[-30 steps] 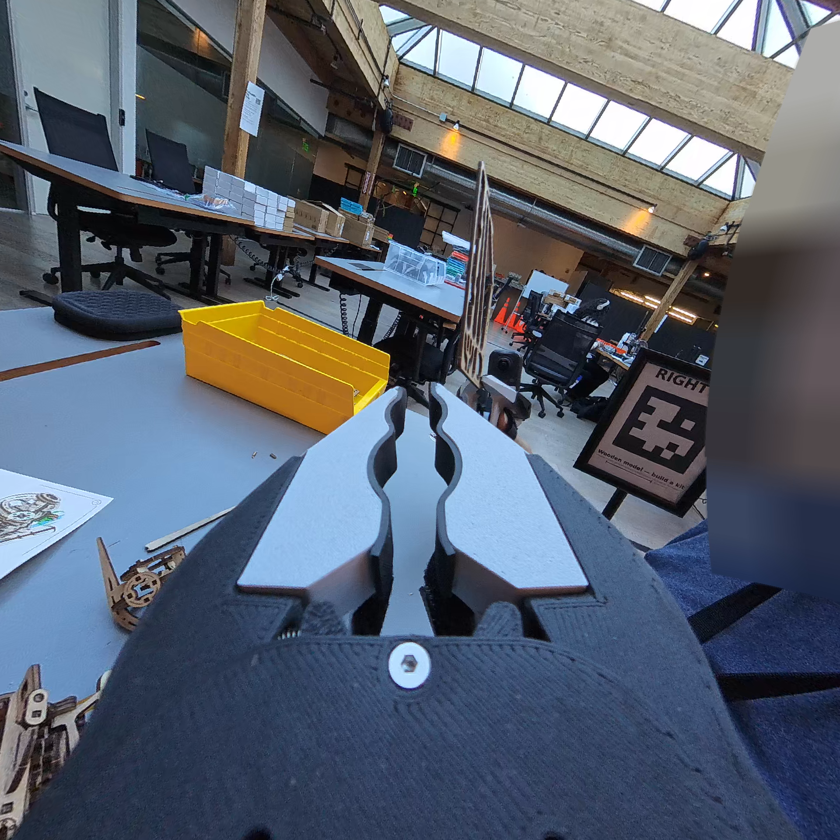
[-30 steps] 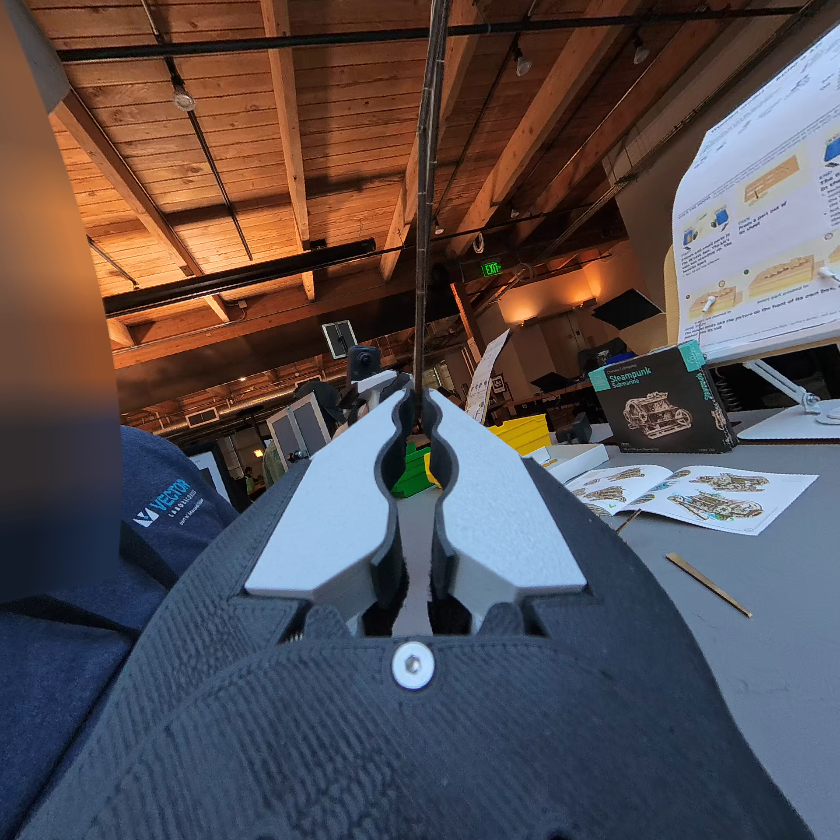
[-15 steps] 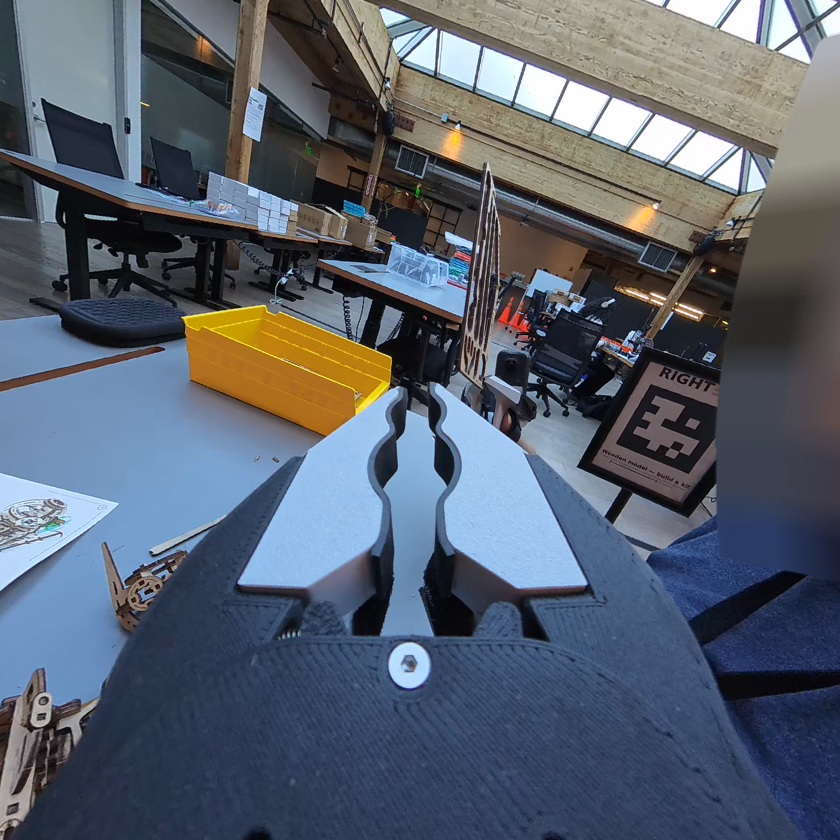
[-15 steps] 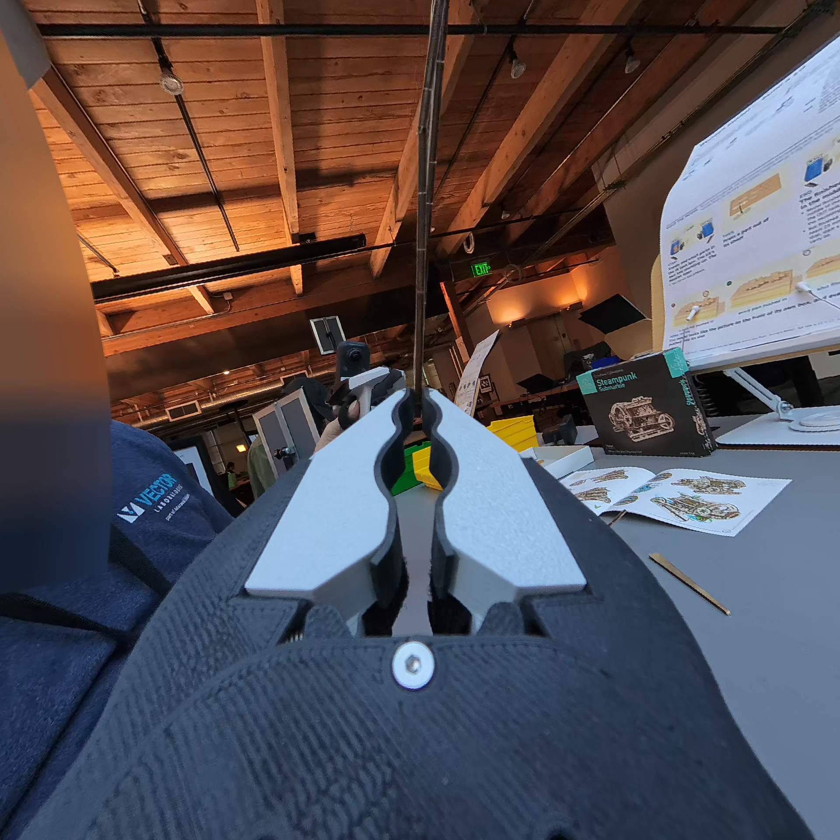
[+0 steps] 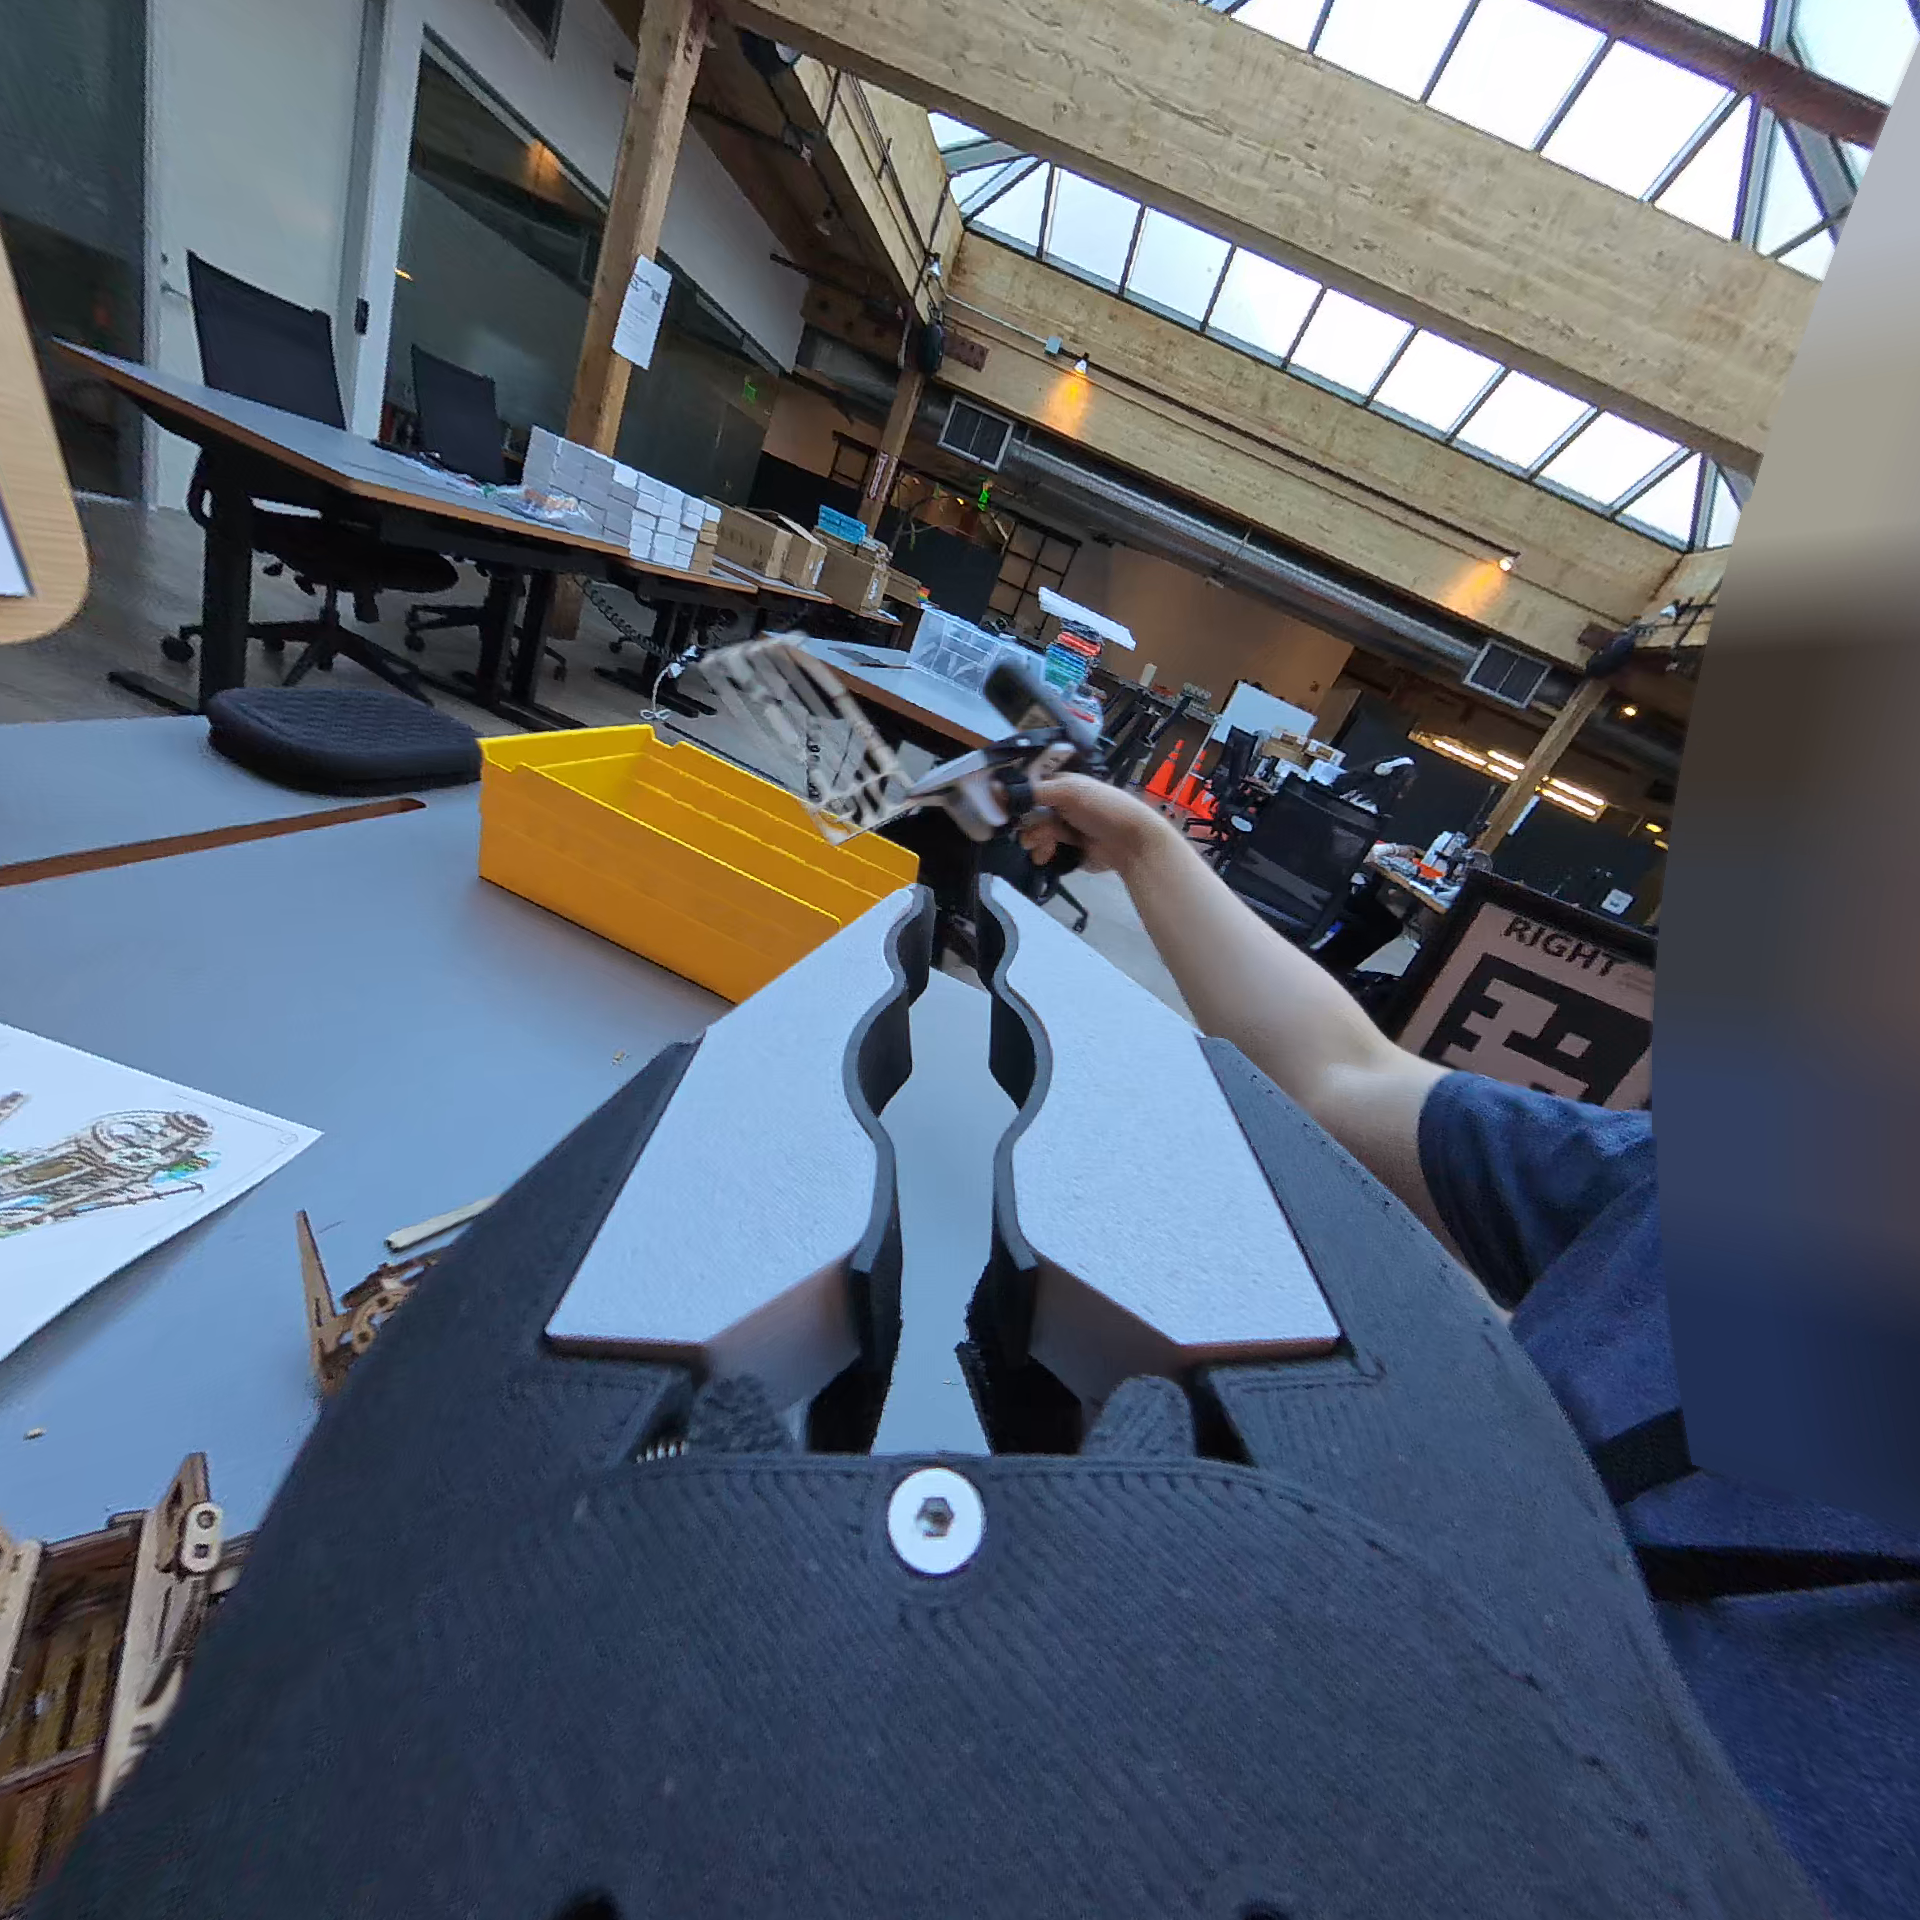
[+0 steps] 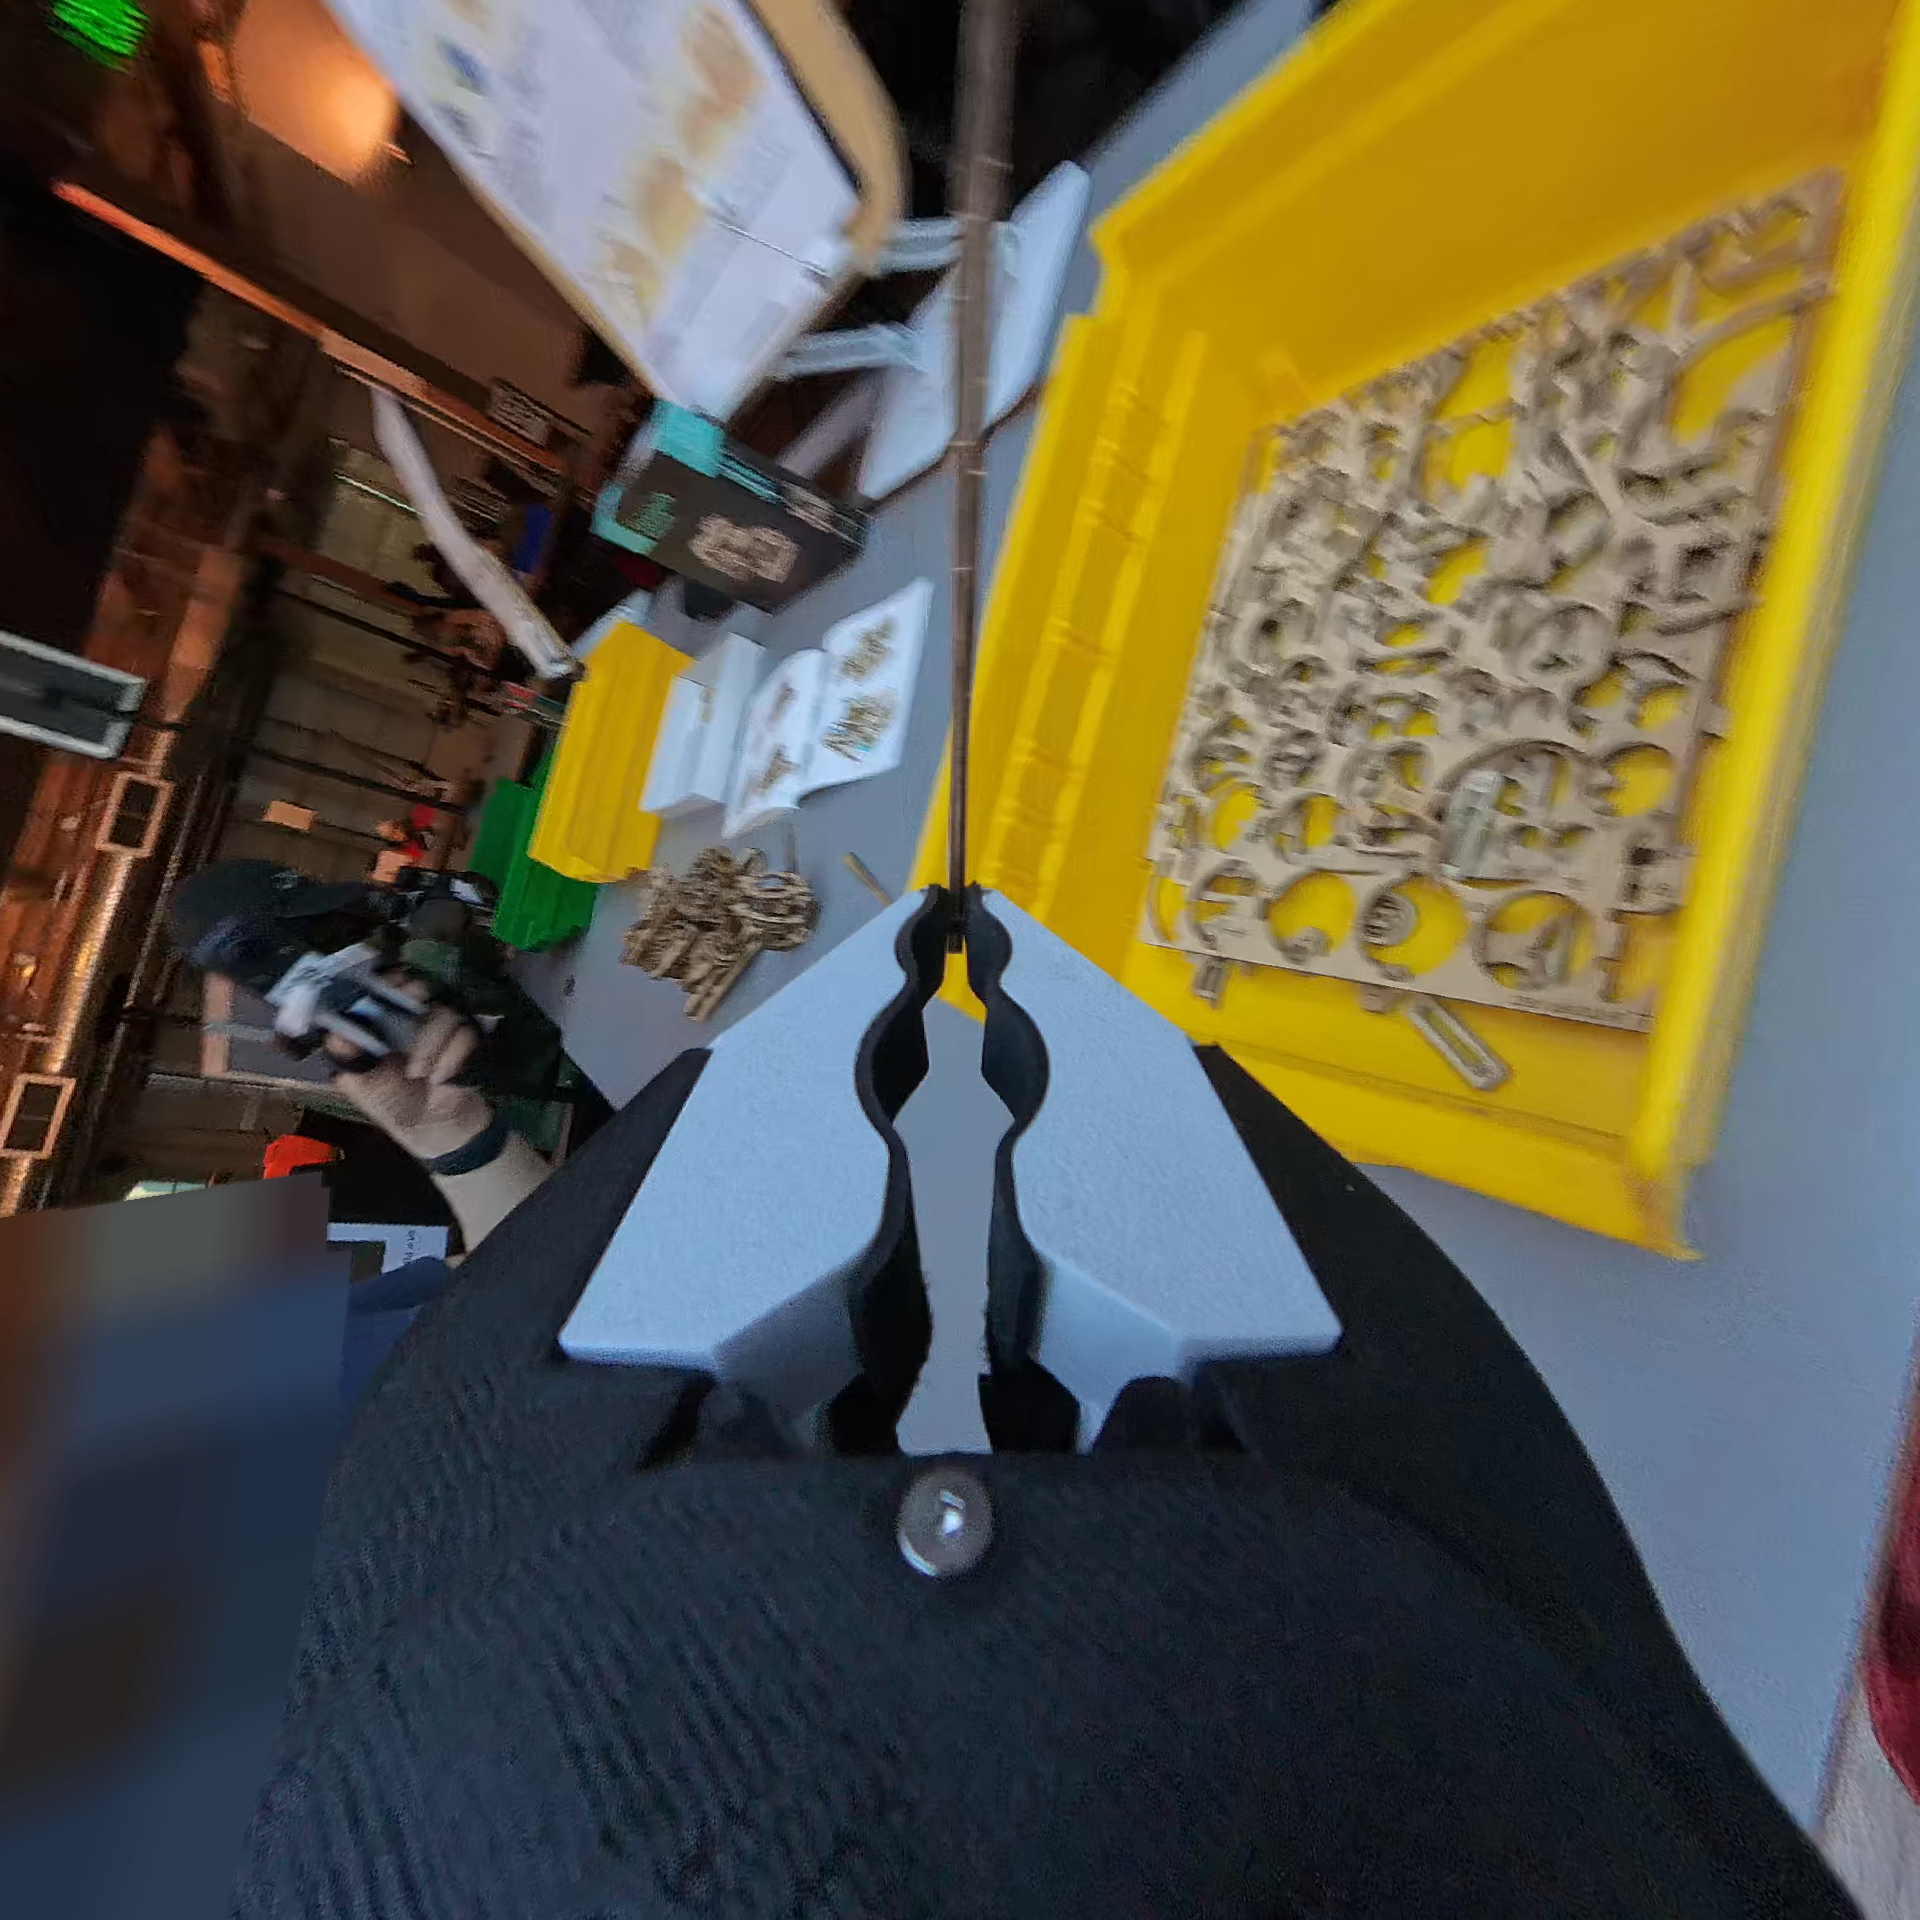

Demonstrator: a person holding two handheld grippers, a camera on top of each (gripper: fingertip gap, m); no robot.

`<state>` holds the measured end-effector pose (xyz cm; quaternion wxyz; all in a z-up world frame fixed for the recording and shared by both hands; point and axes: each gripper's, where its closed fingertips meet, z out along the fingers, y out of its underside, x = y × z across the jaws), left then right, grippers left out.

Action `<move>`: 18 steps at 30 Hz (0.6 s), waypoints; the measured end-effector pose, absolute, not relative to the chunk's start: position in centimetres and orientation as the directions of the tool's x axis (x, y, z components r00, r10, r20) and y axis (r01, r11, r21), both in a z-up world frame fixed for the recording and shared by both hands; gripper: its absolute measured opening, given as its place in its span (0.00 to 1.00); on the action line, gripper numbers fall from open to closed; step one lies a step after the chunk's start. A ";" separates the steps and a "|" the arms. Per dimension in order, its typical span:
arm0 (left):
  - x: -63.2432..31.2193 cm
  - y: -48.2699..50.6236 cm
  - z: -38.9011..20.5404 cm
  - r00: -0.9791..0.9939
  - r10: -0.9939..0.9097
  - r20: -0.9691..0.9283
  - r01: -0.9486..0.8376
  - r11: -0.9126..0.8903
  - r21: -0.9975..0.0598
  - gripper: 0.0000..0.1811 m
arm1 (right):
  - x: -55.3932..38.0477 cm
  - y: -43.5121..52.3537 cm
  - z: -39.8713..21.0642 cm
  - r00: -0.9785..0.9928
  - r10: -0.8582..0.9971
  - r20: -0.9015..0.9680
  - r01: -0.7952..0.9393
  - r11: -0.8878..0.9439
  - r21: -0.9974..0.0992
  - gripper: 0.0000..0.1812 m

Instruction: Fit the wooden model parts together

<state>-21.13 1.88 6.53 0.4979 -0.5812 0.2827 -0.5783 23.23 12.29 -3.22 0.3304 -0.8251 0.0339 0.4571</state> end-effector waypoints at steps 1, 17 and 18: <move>-21.1 1.9 6.6 0.163 -0.901 0.401 0.249 -0.356 -0.901 0.03 | 23.5 13.3 -4.8 0.593 0.192 -0.782 -0.356 -0.808 -0.469 0.00; -28.5 2.4 7.9 0.356 -0.855 0.378 0.268 -0.294 -0.917 0.04 | 22.3 17.0 -13.1 0.855 0.002 -0.519 -0.151 -0.956 -0.252 0.17; -29.0 2.4 8.0 0.362 -0.853 0.377 0.275 -0.289 -0.917 0.03 | 22.5 17.0 -13.0 0.875 0.014 -0.483 -0.131 -0.956 -0.264 0.19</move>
